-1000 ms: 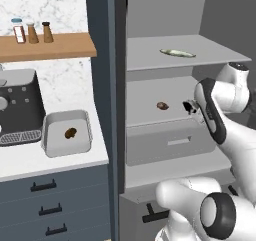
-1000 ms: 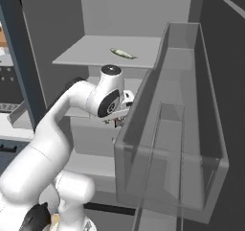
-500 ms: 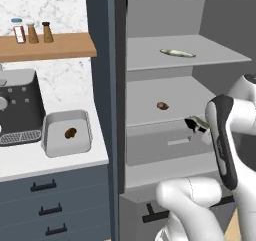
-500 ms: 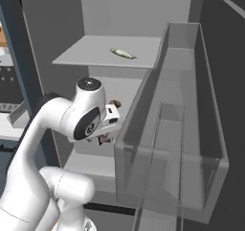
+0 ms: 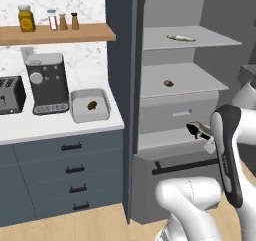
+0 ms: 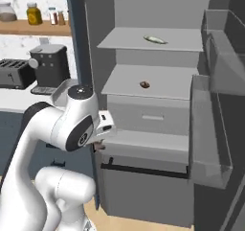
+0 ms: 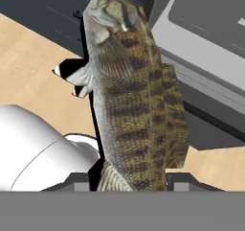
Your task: Place one mushroom and one fish in each tupperware on the nearby counter, to pack two identical lunches.
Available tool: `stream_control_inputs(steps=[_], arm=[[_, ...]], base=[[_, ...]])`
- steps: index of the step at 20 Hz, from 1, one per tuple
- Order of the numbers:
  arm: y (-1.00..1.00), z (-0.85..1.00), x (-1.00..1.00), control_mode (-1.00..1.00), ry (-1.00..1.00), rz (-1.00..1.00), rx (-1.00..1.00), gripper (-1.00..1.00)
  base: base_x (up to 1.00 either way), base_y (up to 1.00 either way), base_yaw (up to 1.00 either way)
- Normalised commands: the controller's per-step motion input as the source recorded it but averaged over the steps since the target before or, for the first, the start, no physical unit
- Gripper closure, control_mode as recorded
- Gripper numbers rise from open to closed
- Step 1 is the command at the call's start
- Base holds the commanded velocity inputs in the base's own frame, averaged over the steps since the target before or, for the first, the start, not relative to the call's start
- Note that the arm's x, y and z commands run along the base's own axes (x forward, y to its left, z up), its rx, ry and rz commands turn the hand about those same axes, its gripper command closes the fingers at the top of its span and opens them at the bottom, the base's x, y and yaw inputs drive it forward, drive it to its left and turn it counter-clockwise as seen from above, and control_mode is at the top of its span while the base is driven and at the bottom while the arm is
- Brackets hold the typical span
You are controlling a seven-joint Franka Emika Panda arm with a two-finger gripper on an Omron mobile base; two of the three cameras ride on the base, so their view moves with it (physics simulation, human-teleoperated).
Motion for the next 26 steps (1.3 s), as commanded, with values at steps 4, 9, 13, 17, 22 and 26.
stream_control_inputs(steps=[4, 9, 13, 17, 22, 26], arm=[[0.0, 0.0, 0.0, 1.0, 0.0, 0.0, 0.0, 1.0], [0.0, 0.0, 0.0, 1.0, 0.0, 0.0, 0.0, 1.0], [0.0, 0.0, 0.0, 1.0, 0.0, 0.0, 0.0, 1.0], [0.0, 0.0, 0.0, 1.0, 0.0, 0.0, 0.0, 1.0], [0.0, 0.0, 0.0, 1.0, 0.0, 0.0, 0.0, 1.0], [0.0, 0.0, 0.0, 1.0, 0.0, 0.0, 0.0, 1.0]], base=[[-0.18, 0.96, 0.05], [0.06, 1.0, 0.01], [0.3, 1.0, 0.0], [0.51, 0.72, -0.07], [0.55, -0.04, -0.18], [0.56, -0.32, -0.12]])
